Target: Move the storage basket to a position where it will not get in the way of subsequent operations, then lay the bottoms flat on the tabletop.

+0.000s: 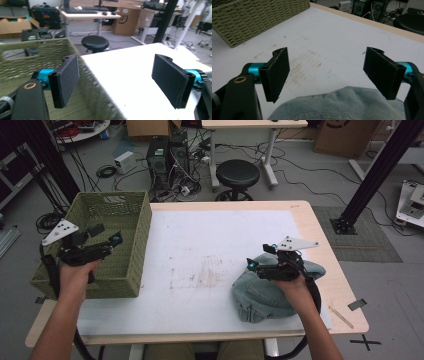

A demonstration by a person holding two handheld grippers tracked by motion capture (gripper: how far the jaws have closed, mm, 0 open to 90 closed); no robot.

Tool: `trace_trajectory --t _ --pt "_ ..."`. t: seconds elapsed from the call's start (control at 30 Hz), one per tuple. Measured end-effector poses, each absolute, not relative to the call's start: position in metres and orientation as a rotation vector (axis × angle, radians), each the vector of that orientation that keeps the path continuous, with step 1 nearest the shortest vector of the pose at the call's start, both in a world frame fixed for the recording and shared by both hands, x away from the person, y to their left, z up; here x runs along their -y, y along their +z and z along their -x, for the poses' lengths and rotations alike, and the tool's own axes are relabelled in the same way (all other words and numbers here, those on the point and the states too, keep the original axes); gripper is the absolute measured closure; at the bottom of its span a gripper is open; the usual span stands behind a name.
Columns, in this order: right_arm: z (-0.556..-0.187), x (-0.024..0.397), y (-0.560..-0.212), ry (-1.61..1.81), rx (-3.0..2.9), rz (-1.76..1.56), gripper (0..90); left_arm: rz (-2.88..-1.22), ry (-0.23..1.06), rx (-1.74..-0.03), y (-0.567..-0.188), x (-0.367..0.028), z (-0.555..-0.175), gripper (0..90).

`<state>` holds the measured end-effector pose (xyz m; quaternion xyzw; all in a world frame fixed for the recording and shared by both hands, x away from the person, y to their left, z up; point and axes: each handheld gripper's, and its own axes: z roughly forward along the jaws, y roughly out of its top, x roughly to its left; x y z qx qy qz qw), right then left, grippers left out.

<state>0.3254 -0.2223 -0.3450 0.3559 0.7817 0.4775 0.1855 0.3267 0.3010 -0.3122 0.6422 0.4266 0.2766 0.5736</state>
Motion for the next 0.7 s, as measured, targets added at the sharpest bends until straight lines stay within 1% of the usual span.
trace_trajectory --t 0.3,0.43,0.7 --pt "-0.33 0.23 -0.345 1.349 -2.192 -1.022 21.8 -1.564 0.557 -0.903 -0.319 -0.251 -0.331 21.9" --pt "-0.33 0.231 -0.345 1.36 -2.189 -1.02 21.8 -1.614 0.543 -0.87 -0.324 -0.23 -0.334 21.9" --pt "-0.325 0.232 -0.341 1.39 -2.173 -0.993 21.9 -1.62 0.496 -0.86 -0.336 -0.208 -0.338 21.9"
